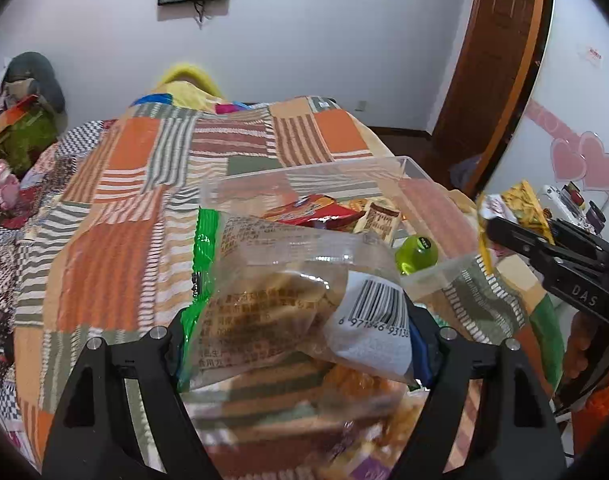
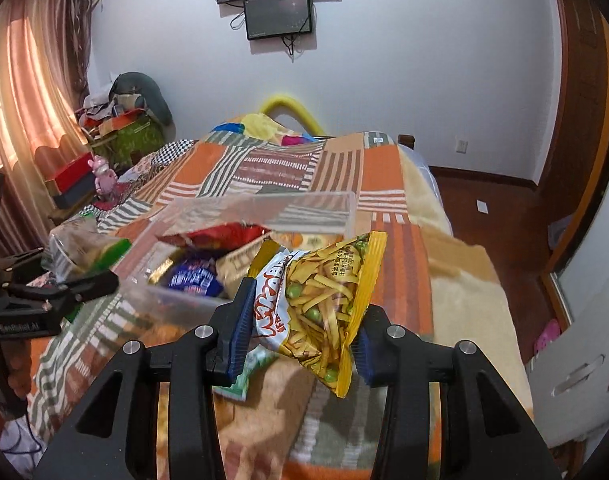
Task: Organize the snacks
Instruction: 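Lower both held bags into the clear box and open both tools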
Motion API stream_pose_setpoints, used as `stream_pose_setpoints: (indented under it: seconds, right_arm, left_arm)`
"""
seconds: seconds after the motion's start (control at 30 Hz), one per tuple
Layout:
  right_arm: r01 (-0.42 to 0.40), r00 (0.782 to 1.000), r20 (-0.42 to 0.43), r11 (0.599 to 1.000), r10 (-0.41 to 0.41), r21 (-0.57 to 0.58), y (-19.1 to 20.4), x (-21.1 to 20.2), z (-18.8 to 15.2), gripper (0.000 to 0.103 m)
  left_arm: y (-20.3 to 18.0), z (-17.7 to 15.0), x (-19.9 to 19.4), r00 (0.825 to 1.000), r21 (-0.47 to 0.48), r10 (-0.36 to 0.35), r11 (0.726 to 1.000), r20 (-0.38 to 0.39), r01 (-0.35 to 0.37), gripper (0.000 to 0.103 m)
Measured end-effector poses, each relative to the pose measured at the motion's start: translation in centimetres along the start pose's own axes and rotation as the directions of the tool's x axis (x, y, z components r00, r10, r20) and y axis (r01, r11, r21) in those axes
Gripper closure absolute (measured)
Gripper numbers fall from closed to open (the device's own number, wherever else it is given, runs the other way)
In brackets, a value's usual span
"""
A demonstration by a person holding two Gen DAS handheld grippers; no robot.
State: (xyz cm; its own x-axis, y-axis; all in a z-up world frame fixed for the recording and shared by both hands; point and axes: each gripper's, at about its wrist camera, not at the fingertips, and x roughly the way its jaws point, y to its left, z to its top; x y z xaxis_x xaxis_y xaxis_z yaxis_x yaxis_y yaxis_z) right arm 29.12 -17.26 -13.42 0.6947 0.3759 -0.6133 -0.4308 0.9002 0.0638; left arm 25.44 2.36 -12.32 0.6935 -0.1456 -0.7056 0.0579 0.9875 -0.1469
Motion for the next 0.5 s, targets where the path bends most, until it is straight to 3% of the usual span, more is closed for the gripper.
stream_pose_setpoints:
  seconds: [0.2,0.5]
  right_arm:
    - [0.004,1.000,-0.027,1.000,-0.004,-0.004,0.3,2.9,1.2,0.064]
    - [0.023,0.996,-0.083,1.000,-0.022,0.008,-0.4,5.9,1.3,0.064]
  left_arm:
    - [-0.7,1.5,3.4,0.999,0.011,-0.015,1.000,-0.033,0.015,0.024]
    - [0.5,2.4,7.8,0.997,-0.026,0.030,0.999,-0.071,-0.032,0.024]
